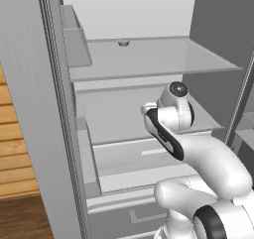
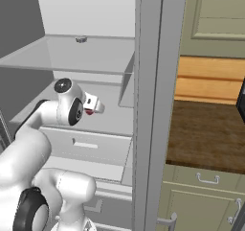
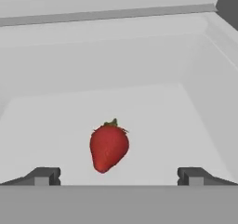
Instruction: Take the strawberry from the fridge and place it on top of the pancake, located on the dining counter.
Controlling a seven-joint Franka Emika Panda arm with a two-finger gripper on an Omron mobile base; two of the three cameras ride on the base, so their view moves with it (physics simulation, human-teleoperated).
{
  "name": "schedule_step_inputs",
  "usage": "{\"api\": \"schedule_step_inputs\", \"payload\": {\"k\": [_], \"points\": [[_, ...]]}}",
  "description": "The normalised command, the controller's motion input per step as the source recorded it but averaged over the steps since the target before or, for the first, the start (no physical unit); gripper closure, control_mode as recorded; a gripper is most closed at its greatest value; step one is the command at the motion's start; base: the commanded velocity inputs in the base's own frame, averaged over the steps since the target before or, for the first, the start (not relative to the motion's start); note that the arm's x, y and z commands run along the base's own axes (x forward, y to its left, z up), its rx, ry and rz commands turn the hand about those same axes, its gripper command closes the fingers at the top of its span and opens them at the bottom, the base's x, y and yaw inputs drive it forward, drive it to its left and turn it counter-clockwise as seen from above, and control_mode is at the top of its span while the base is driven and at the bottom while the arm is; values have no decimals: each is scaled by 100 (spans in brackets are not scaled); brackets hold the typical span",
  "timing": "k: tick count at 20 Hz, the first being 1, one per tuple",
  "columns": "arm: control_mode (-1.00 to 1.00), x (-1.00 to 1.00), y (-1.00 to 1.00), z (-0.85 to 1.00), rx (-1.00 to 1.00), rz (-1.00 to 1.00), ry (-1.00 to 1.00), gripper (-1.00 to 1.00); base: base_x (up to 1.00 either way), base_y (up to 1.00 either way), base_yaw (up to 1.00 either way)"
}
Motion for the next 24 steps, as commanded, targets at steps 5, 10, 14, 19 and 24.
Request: {"api": "schedule_step_inputs", "payload": {"k": [5,10,14,19,24], "points": [[-100,31,1,-20,0,0,0,-100,0,0,0],[-100,24,0,-7,0,0,0,-100,0,0,0],[-100,12,1,-16,0,0,0,-100,0,0,0],[-100,1,6,-19,0,0,0,-100,0,0,0],[-100,-2,2,-29,0,0,0,-100,0,0,0]]}}
